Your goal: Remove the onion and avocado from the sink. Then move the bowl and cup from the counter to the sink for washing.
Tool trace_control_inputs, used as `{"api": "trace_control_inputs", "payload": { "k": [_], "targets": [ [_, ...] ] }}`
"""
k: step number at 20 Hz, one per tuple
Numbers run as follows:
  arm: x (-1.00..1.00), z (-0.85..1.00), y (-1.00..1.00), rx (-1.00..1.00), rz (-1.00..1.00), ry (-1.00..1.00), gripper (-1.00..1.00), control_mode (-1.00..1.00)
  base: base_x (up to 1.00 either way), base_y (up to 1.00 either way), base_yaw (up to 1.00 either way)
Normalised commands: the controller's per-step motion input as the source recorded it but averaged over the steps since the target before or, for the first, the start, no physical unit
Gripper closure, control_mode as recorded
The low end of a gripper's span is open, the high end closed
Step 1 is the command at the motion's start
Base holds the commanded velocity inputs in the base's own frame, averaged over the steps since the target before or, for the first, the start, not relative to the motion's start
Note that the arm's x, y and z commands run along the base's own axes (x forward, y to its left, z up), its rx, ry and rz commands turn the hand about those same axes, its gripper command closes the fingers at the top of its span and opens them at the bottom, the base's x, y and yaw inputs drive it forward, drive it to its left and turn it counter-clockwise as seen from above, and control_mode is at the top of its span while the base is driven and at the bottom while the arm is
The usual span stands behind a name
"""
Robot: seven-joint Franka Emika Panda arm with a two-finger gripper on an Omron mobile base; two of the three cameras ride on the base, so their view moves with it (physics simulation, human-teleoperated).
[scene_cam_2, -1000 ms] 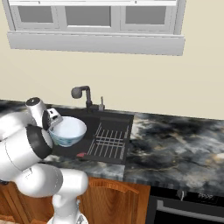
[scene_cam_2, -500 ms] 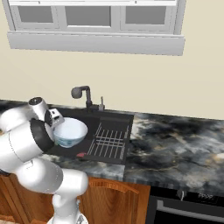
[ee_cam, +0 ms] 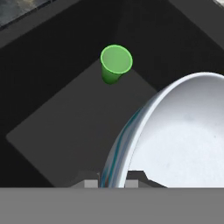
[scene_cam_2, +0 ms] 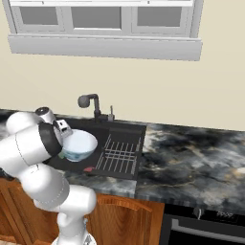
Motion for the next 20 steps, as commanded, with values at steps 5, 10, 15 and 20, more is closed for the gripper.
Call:
{"api": "trace_control_inputs", "payload": {
  "k": [5, 10, 15, 20],
  "targets": [
    [0.19, -0.13, 0.02, 0.0, -0.01, 0.0, 1.0, -1.0, 0.0, 0.0, 0.0],
    [0.16, -0.14, 0.04, 0.0, 0.0, 0.0, 1.0, -1.0, 0.0, 0.0, 0.0],
    [0.15, -0.13, 0.04, 0.0, 0.0, 0.0, 1.0, -1.0, 0.0, 0.0, 0.0],
    [0.15, -0.11, 0.0, 0.0, 0.0, 0.0, 1.0, -1.0, 0.0, 0.0, 0.0]
  ]
}}
